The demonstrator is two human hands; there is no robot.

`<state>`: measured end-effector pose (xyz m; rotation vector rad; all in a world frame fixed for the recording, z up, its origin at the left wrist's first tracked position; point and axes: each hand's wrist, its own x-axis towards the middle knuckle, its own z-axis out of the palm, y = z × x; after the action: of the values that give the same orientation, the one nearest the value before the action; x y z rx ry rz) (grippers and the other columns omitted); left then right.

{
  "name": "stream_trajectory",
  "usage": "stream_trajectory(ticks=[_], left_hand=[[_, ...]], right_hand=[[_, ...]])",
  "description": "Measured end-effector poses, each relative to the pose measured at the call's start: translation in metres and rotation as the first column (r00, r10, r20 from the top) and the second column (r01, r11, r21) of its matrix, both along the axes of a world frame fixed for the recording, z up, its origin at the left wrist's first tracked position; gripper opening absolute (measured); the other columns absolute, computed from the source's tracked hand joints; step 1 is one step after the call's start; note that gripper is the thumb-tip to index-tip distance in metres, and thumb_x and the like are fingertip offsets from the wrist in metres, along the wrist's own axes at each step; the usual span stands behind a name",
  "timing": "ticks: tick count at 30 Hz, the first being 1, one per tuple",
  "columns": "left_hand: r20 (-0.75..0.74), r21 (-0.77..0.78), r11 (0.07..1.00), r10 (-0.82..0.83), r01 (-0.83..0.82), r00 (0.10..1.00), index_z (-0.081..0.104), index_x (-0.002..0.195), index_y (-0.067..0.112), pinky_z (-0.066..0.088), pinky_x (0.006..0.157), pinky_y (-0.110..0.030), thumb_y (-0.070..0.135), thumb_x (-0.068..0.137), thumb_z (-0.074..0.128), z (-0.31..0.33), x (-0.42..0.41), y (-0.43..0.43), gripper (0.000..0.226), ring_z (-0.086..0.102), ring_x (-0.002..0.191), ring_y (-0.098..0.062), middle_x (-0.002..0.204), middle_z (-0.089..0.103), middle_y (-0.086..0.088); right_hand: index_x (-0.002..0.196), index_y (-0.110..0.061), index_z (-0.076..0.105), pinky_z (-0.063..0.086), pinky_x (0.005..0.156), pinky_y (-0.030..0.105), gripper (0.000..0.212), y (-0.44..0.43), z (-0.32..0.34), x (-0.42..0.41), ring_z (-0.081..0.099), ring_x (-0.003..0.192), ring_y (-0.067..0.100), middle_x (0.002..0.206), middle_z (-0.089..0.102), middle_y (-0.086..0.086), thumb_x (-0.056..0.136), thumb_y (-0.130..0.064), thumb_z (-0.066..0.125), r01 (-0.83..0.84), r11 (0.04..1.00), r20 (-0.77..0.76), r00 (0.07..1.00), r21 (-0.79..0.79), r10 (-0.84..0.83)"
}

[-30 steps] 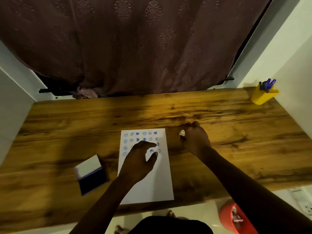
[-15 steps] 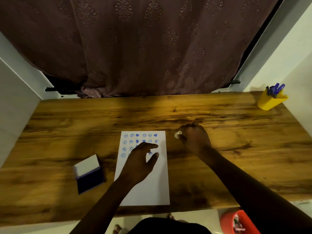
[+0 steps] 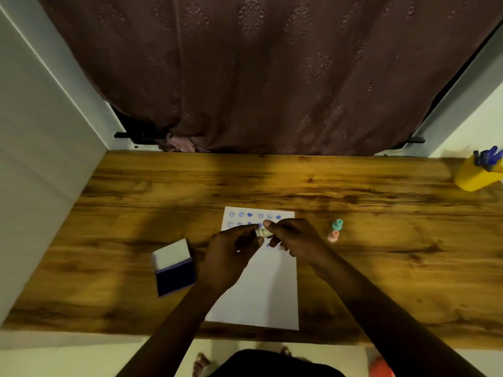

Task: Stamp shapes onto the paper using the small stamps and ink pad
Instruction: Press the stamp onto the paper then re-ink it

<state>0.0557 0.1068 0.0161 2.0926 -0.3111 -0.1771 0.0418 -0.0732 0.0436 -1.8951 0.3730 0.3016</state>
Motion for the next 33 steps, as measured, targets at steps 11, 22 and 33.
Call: stream_trajectory(ticks=[11, 22, 33], left_hand=[[-0.039, -0.142, 0.985, 0.089, -0.094, 0.995, 0.074, 0.121, 0.023, 0.055, 0.078, -0.01, 0.02, 0.088, 0.076, -0.001, -0.012, 0.086, 0.033, 0.072, 0.091, 0.008, 0.108, 0.078, 0.012], [-0.04, -0.117, 0.964, 0.237, -0.241, 0.971, 0.073, 0.092, 0.044, 0.062, 0.07, -0.026, 0.025, 0.09, 0.075, -0.008, -0.012, 0.167, 0.019, 0.076, 0.08, -0.004, 0.087, 0.078, 0.013], [-0.058, -0.062, 0.911, 0.404, -0.408, 0.913, 0.074, 0.098, 0.038, 0.057, 0.076, -0.015, 0.02, 0.089, 0.076, -0.034, -0.03, 0.247, 0.021, 0.071, 0.089, 0.01, 0.085, 0.073, 0.033]], right_hand=[[0.098, -0.018, 0.065, 0.048, 0.069, 0.022, 0.039, 0.082, -0.022, 0.014, 0.062, 0.066, 0.01, 0.069, 0.066, -0.004, 0.096, -0.055, 0.053, -0.166, 0.978, -0.062, 0.983, 0.123, 0.175], [0.098, -0.025, 0.061, 0.046, 0.07, 0.025, 0.022, 0.14, -0.022, 0.028, 0.061, 0.08, 0.007, 0.084, 0.063, -0.01, 0.097, -0.047, 0.057, -0.458, 0.886, 0.02, 0.888, -0.075, 0.46], [0.105, -0.018, 0.059, 0.058, 0.083, 0.035, 0.019, 0.207, -0.054, 0.025, 0.068, 0.096, 0.022, 0.102, 0.07, 0.006, 0.095, -0.034, 0.063, -0.533, 0.572, 0.066, 0.693, -0.624, 0.718]])
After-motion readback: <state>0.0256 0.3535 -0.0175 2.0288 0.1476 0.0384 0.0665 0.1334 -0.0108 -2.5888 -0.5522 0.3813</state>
